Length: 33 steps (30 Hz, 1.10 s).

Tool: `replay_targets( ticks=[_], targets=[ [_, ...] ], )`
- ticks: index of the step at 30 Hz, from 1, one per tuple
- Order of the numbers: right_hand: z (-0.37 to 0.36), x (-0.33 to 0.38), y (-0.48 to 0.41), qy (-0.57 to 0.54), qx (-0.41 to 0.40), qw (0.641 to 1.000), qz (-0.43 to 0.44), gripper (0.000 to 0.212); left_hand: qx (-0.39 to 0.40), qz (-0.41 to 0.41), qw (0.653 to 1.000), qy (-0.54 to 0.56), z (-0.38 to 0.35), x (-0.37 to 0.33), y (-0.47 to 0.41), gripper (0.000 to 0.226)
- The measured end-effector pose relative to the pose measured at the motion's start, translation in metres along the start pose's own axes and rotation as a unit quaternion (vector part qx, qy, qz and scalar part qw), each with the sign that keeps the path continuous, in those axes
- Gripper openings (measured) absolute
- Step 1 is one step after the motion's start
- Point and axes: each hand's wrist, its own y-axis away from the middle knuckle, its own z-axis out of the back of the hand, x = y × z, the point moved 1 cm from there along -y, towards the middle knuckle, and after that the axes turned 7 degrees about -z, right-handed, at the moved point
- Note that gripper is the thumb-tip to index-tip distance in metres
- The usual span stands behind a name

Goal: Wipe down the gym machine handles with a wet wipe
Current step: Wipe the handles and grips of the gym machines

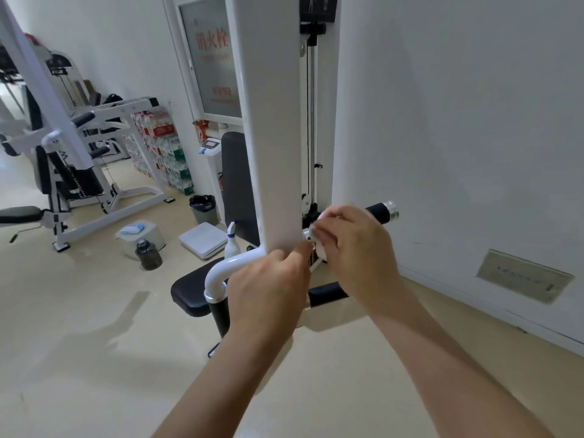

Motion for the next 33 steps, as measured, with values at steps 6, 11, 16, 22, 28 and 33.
replay_targets(
  ticks=[6, 11, 16, 22, 28, 33],
  targets=[
    [-0.01, -0.003, 0.01, 0.061, 0.001, 0.997, 0.047, 0.012, 0.068, -0.037, 0.994, -0.079, -0.001, 0.0, -0.007, 0.054],
    [-0.007, 0.009, -0.014, 0.125, 0.049, 0.99, 0.032, 0.008, 0.07, -0.047, 0.993, -0.087, 0.002, -0.01, -0.013, 0.061],
    [-0.01, 0.019, -0.043, 0.214, 0.175, 0.961, -0.02, 0.018, 0.082, -0.044, 0.993, -0.068, 0.0, -0.006, -0.018, 0.072],
    [-0.019, 0.007, 0.014, 0.155, 0.115, 0.981, 0.003, 0.052, 0.06, -0.042, 0.997, -0.025, 0.003, 0.0, -0.024, 0.054],
    [-0.011, 0.014, -0.033, 0.251, 0.15, 0.956, -0.001, 0.014, 0.058, -0.035, 0.997, -0.047, 0.01, -0.004, -0.026, 0.035],
    [-0.02, 0.01, -0.009, 0.169, 0.042, 0.984, -0.032, 0.018, 0.079, -0.038, 0.994, -0.06, 0.004, 0.001, -0.026, 0.04]
  ],
)
